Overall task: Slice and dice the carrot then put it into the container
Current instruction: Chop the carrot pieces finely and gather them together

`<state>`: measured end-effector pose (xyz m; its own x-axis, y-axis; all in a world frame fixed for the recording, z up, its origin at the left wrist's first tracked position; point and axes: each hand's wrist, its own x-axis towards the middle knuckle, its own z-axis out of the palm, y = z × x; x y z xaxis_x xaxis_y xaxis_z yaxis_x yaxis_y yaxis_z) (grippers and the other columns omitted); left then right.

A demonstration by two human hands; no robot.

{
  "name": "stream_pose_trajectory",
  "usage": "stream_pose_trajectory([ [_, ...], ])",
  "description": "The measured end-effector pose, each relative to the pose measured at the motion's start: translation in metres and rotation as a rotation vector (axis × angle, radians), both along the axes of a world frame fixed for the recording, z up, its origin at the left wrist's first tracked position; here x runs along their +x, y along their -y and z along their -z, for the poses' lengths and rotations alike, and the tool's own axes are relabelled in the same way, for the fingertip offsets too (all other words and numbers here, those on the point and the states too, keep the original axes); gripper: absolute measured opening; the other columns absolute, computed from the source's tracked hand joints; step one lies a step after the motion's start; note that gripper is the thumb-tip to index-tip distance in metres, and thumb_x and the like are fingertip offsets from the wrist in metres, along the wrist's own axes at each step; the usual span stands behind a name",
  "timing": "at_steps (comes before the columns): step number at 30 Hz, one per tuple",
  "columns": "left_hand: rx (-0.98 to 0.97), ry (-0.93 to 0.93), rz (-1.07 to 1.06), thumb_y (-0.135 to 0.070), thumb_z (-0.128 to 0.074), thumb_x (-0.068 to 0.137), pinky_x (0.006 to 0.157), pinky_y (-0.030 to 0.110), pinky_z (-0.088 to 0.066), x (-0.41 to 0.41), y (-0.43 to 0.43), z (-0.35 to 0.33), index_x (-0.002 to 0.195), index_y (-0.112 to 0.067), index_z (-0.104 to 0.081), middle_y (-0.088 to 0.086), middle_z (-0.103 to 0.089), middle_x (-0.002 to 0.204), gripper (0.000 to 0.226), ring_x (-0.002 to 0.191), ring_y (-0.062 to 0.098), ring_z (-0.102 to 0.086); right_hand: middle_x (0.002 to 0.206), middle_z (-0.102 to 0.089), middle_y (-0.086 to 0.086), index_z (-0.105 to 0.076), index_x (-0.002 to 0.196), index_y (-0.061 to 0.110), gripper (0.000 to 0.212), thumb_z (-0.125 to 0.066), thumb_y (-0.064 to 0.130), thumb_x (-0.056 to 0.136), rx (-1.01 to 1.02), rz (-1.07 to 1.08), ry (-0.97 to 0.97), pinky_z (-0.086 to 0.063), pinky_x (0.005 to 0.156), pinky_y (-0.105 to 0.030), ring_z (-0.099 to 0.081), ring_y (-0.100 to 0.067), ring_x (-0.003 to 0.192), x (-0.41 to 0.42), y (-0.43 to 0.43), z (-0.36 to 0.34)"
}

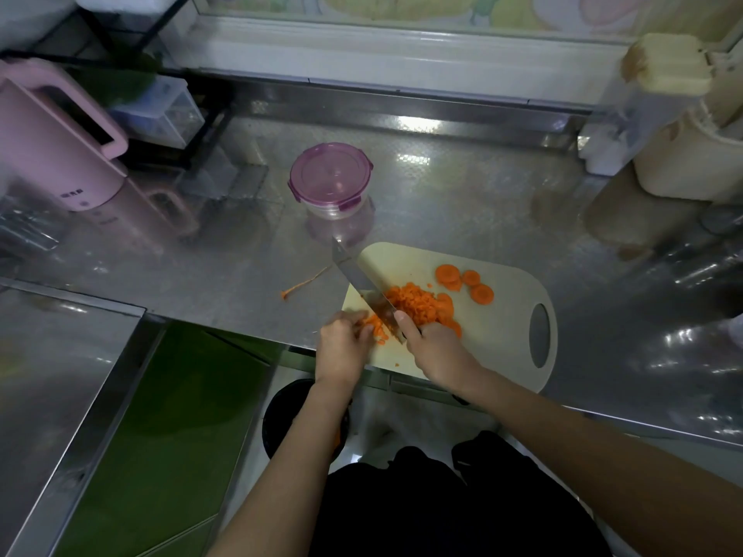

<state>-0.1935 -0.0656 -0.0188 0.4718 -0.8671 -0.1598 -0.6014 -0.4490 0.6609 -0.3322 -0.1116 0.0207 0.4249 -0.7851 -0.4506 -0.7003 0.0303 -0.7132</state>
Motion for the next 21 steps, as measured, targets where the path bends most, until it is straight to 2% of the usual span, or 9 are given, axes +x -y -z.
stream_pose_trajectory([
  [5,0.0,0.046,-0.006,-0.012,-0.062,0.088,0.078,0.031,-0.047,-0.003,0.005,-0.001,0.096,-0.005,-0.071,0.014,-0.064,0.098,0.014,0.088,0.028,-0.061,0.052,-0.043,-0.004,-0.037,0.049,0.012,0.063,-0.029,0.049,0.099,0.013,-0.008,-0.022,-0.036,0.059,-0.03,-0.045,-0.018,0.053,0.001,-0.006,0.001],
  [12,-0.008,0.078,-0.018,-0.013,-0.058,0.091,0.074,0.033,-0.046,-0.007,0.005,0.0,0.096,-0.002,-0.069,0.014,-0.061,0.098,0.016,0.084,0.029,-0.059,0.059,-0.05,-0.01,-0.053,0.066,0.001,0.063,-0.028,0.049,0.099,-0.02,-0.002,-0.058,-0.042,0.066,-0.033,-0.058,-0.031,0.07,0.005,-0.011,0.004],
  [14,-0.013,0.081,-0.02,-0.013,-0.058,0.091,0.073,0.033,-0.045,-0.008,0.005,0.001,0.095,-0.001,-0.069,0.014,-0.06,0.097,0.017,0.083,0.029,-0.059,0.059,-0.047,-0.008,-0.049,0.062,0.007,0.06,-0.027,0.048,0.1,-0.011,-0.024,-0.082,-0.043,0.068,-0.034,-0.059,-0.033,0.074,0.007,-0.011,0.002],
  [17,-0.013,0.087,-0.025,-0.012,-0.057,0.092,0.072,0.035,-0.045,-0.008,0.005,0.002,0.094,0.001,-0.067,0.016,-0.059,0.096,0.017,0.082,0.031,-0.058,0.069,-0.047,-0.007,-0.029,0.062,0.028,0.043,-0.022,0.042,0.103,0.022,-0.018,-0.065,-0.043,0.072,-0.034,-0.06,-0.03,0.085,0.013,-0.01,-0.002],
  [19,-0.019,0.085,-0.018,-0.012,-0.056,0.092,0.072,0.037,-0.047,-0.008,0.005,0.002,0.092,0.002,-0.067,0.016,-0.059,0.095,0.017,0.082,0.032,-0.058,0.066,-0.047,-0.008,-0.033,0.061,0.024,0.047,-0.022,0.043,0.102,0.008,-0.024,-0.084,-0.047,0.074,-0.036,-0.062,-0.033,0.089,0.015,-0.007,-0.001],
  [21,-0.021,0.083,-0.017,-0.012,-0.056,0.092,0.072,0.036,-0.047,-0.008,0.004,0.003,0.092,0.002,-0.067,0.015,-0.059,0.095,0.017,0.082,0.031,-0.058,0.067,-0.047,-0.005,-0.033,0.062,0.027,0.045,-0.023,0.048,0.101,0.03,-0.047,-0.103,-0.042,0.073,-0.033,-0.062,-0.033,0.093,0.015,-0.007,0.002],
])
